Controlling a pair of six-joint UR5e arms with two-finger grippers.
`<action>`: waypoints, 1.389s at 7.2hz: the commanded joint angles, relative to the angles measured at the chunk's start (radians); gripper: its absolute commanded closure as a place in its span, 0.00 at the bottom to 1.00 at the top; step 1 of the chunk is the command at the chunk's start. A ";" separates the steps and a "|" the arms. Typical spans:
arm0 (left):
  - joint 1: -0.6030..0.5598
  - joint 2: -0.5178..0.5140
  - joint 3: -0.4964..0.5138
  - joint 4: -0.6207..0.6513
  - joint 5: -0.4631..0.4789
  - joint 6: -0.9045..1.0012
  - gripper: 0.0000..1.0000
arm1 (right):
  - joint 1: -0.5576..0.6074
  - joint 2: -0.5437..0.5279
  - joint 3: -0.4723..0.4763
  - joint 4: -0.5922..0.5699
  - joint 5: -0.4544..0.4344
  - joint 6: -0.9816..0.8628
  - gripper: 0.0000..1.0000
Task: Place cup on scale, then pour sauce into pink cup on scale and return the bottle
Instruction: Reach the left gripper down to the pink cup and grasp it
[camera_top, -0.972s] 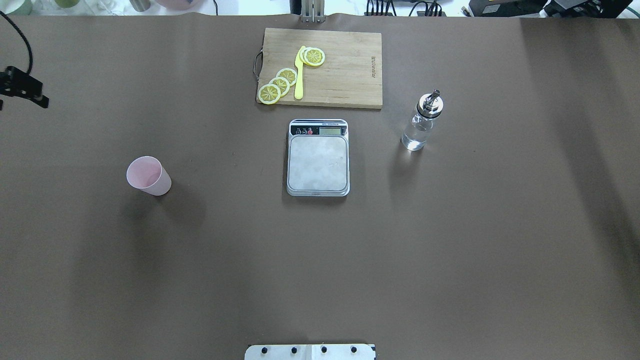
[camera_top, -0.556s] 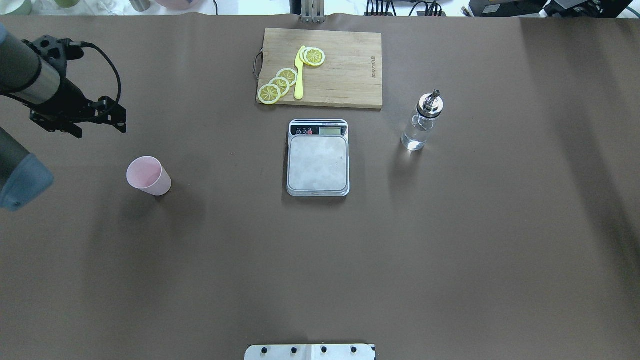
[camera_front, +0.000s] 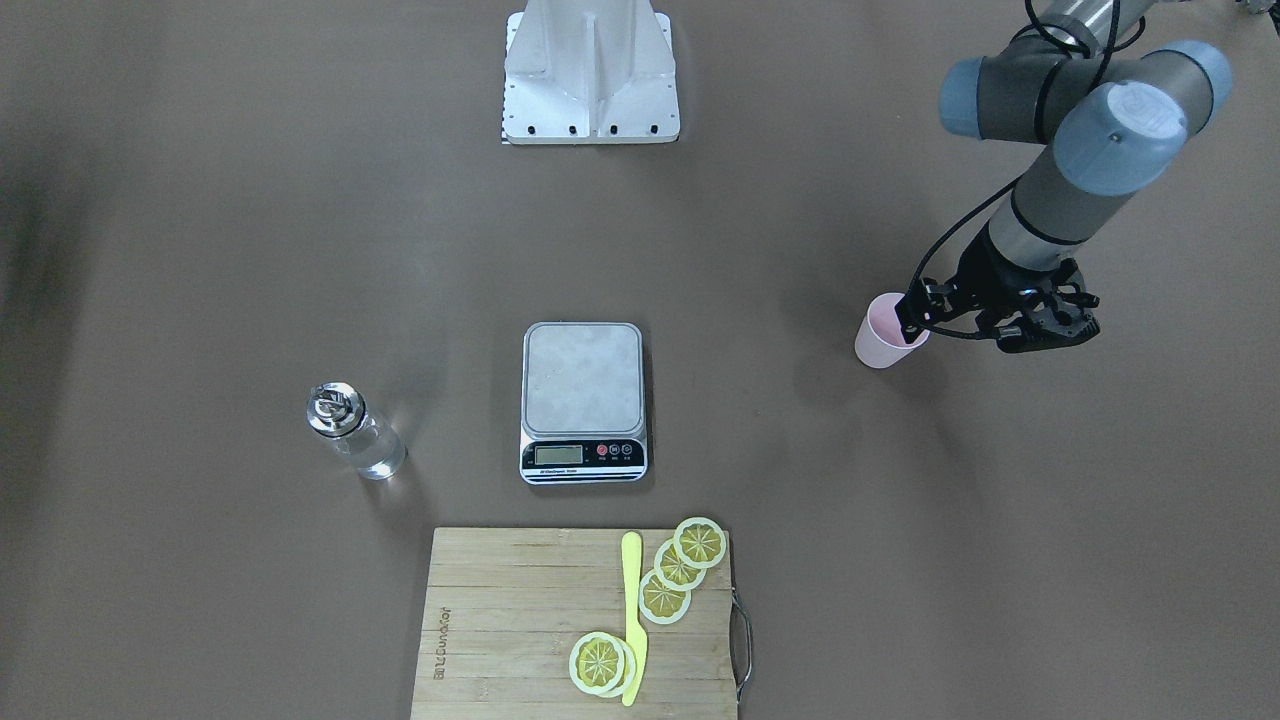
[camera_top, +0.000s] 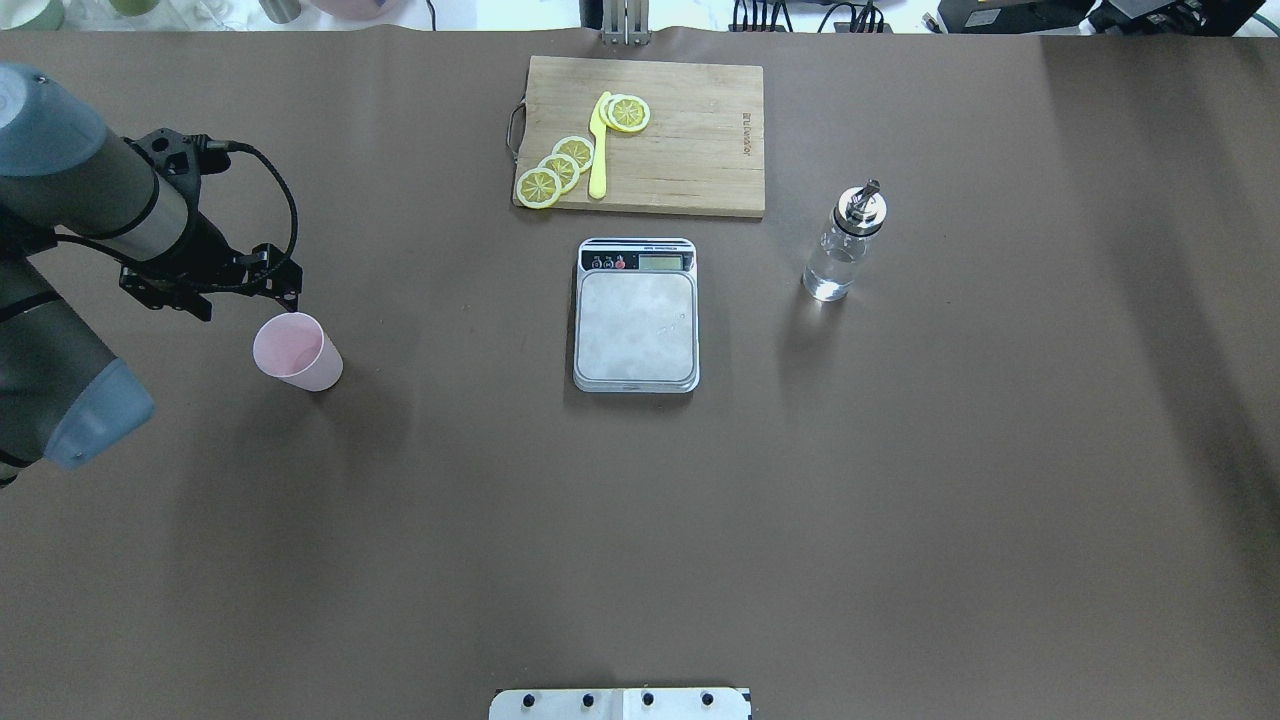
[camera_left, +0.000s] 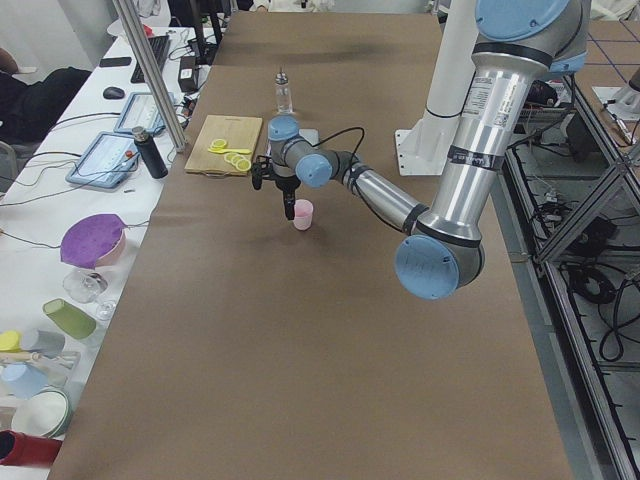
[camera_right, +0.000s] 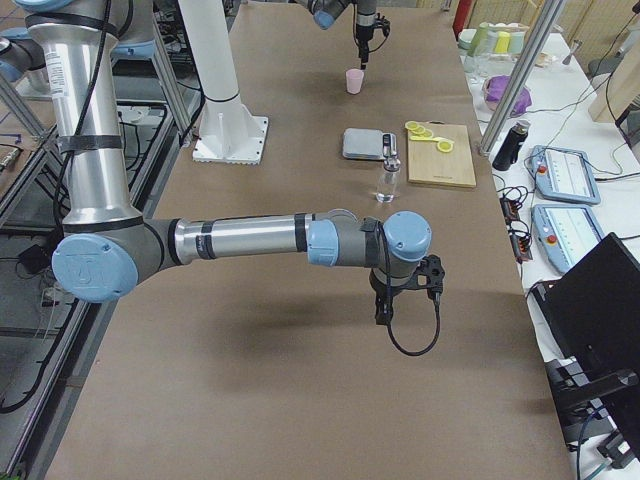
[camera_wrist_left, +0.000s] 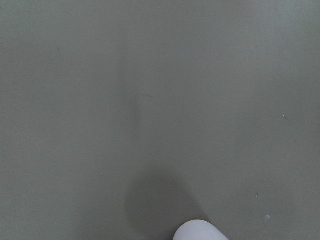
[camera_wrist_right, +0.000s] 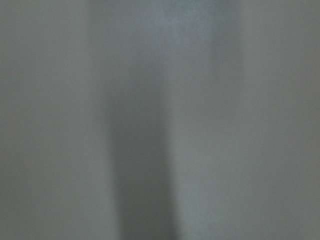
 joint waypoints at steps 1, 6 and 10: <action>0.031 0.041 -0.001 -0.030 0.030 0.000 0.03 | 0.000 0.001 0.001 0.000 0.000 0.000 0.00; 0.080 0.046 -0.001 -0.032 0.032 -0.007 0.97 | 0.000 0.001 0.002 0.000 0.000 0.000 0.00; 0.031 0.025 -0.054 -0.017 0.007 -0.009 1.00 | -0.015 0.032 0.067 0.000 -0.023 0.085 0.00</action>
